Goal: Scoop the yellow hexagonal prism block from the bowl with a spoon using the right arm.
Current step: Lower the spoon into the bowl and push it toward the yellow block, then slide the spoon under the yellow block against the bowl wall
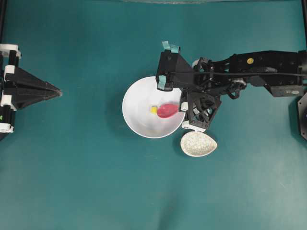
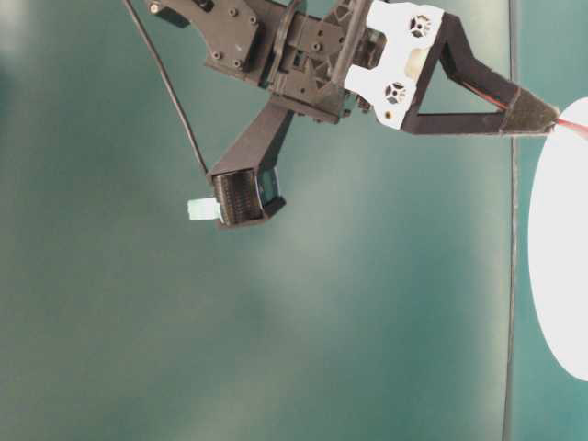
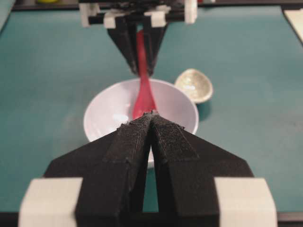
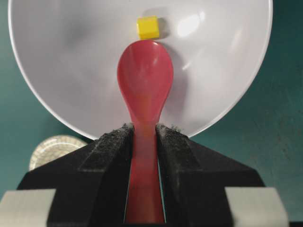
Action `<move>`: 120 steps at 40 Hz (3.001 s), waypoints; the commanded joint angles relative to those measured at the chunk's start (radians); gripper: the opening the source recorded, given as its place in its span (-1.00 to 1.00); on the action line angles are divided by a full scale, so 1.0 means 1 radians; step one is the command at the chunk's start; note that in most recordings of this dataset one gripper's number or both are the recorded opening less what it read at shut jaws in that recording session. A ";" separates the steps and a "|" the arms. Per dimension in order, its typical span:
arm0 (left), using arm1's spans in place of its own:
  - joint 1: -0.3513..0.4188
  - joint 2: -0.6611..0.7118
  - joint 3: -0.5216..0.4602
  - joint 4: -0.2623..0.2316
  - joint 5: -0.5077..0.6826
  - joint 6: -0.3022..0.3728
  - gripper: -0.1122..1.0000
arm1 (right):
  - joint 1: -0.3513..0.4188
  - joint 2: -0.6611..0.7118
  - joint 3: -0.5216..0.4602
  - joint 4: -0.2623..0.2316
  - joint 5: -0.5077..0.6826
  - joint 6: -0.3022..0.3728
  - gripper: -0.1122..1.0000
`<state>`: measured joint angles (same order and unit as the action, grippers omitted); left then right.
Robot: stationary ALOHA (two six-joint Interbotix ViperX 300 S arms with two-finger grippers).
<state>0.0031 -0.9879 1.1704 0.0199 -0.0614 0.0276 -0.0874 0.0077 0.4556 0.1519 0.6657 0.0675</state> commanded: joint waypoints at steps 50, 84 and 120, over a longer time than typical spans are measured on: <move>0.000 0.003 -0.017 0.002 -0.003 0.000 -0.75 | 0.002 0.021 -0.021 -0.026 -0.163 -0.002 -0.38; 0.002 0.002 -0.018 0.003 -0.003 0.000 -0.75 | 0.002 0.021 -0.021 -0.037 -0.255 -0.002 -0.38; 0.000 0.002 -0.018 0.003 -0.003 0.000 -0.75 | 0.000 0.021 -0.021 -0.037 -0.313 -0.008 -0.38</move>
<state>0.0031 -0.9894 1.1704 0.0199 -0.0598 0.0291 -0.0874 0.0399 0.4556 0.1166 0.3666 0.0614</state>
